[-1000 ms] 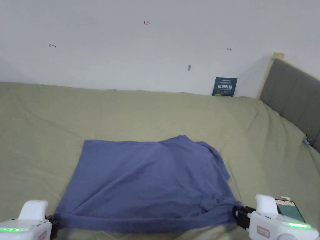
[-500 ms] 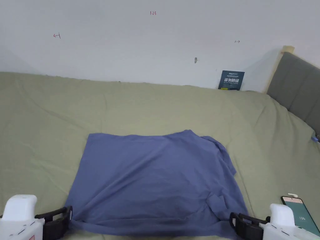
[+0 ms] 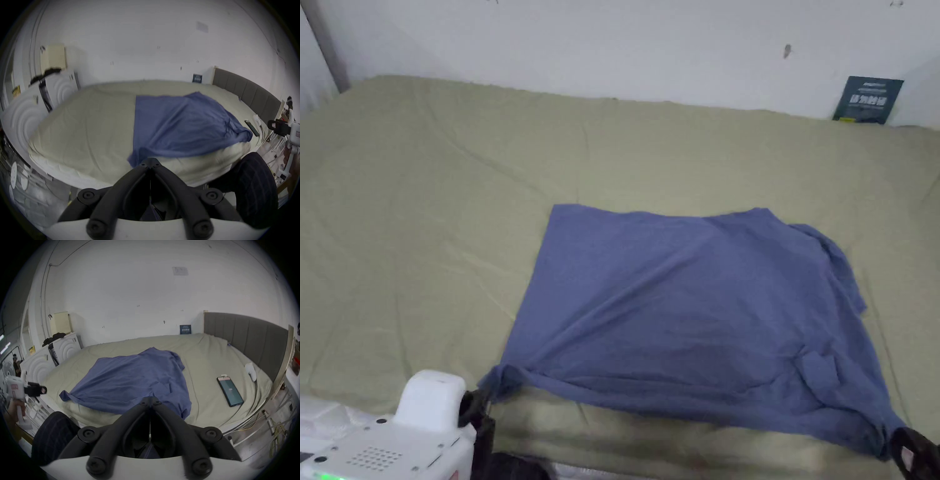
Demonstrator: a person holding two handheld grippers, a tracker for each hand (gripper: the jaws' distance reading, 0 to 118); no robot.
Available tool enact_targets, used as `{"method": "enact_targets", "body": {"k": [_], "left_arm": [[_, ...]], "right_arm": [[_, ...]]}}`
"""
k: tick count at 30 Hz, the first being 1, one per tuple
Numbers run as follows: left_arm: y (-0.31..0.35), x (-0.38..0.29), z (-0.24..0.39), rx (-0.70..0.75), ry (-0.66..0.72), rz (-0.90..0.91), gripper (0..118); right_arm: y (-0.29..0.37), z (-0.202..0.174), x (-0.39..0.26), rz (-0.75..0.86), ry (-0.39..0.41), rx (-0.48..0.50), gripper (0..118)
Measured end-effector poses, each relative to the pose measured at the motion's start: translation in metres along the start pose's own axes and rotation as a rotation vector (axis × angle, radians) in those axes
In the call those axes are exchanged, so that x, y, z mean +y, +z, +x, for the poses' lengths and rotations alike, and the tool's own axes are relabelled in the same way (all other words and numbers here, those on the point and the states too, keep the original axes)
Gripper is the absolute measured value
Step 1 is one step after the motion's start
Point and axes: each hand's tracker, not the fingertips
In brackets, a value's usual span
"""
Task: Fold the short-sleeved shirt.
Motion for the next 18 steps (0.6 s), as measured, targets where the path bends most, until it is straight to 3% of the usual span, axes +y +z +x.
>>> {"method": "enact_targets", "body": {"k": [5,6,7,8,9,13,18], "left_arm": [[-0.043,0.005,-0.021,0.057,-0.049,-0.108,0],[-0.048,0.013,-0.021,0.072,-0.063,-0.108,14],[-0.054,0.016,-0.023,0.065,-0.064,-0.117,40],[-0.062,0.019,-0.028,0.049,-0.063,-0.128,85],[-0.071,0.02,-0.034,-0.015,-0.041,-0.143,104],[-0.107,0.02,-0.058,-0.009,-0.035,-0.145,106],[-0.129,0.025,-0.049,-0.005,-0.131,-0.198,104]], "right_arm": [[-0.007,0.005,0.001,-0.024,-0.028,0.001,1],[-0.008,0.005,0.001,-0.028,-0.041,0.008,1],[-0.011,0.006,0.0,-0.033,-0.046,0.01,1],[-0.012,0.006,0.0,-0.036,-0.048,0.011,1],[-0.012,0.006,0.0,-0.038,-0.048,0.013,1],[-0.015,0.007,-0.001,-0.048,-0.06,0.022,1],[-0.017,0.012,-0.002,-0.061,-0.078,0.015,1]]}}
